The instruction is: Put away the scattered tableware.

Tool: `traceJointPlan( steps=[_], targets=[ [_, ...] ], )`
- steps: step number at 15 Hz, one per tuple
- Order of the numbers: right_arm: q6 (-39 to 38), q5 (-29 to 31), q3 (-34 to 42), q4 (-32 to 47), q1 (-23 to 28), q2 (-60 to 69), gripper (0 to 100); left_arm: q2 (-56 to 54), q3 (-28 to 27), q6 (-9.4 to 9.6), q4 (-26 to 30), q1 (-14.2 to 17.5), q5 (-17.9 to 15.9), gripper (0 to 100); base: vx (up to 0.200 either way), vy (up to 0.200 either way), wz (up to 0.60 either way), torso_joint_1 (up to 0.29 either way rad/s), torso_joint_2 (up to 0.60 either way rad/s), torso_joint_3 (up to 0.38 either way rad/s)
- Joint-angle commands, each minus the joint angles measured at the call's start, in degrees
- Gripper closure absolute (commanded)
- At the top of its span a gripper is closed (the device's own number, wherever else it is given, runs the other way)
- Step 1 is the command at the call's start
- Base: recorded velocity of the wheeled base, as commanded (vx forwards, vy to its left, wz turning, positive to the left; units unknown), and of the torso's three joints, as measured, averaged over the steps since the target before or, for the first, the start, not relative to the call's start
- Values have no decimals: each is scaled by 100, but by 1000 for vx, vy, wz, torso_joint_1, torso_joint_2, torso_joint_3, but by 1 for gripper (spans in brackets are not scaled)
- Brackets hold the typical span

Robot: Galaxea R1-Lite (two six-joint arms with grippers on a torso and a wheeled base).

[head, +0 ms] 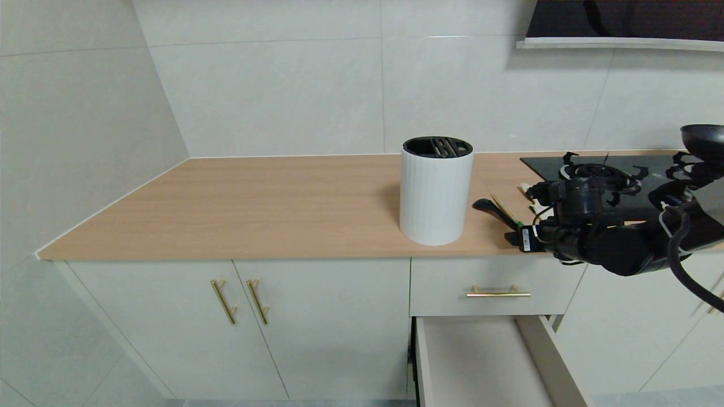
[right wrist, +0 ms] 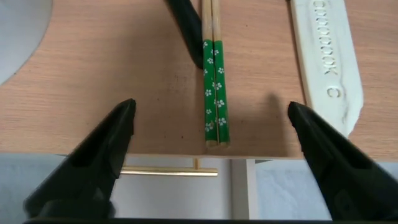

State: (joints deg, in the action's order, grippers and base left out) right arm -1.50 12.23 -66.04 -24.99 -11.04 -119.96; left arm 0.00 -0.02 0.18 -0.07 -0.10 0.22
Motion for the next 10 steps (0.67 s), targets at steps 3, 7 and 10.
traceJointPlan(
  steps=[3, 7, 10],
  targets=[
    [1, -1, -15, 3, -3, -45, 100, 0, 2, -1, -1, 1, 4, 0, 0, 0, 0, 0, 0, 0],
    [1, -1, -15, 3, 6, 16, 100, 0, 2, -1, -1, 1, 4, 0, 0, 0, 0, 0, 0, 0],
    [-43, 17, 91, 3, 6, 350, 100, 0, 2, -1, -1, 1, 4, 0, 0, 0, 0, 0, 0, 0]
  ],
)
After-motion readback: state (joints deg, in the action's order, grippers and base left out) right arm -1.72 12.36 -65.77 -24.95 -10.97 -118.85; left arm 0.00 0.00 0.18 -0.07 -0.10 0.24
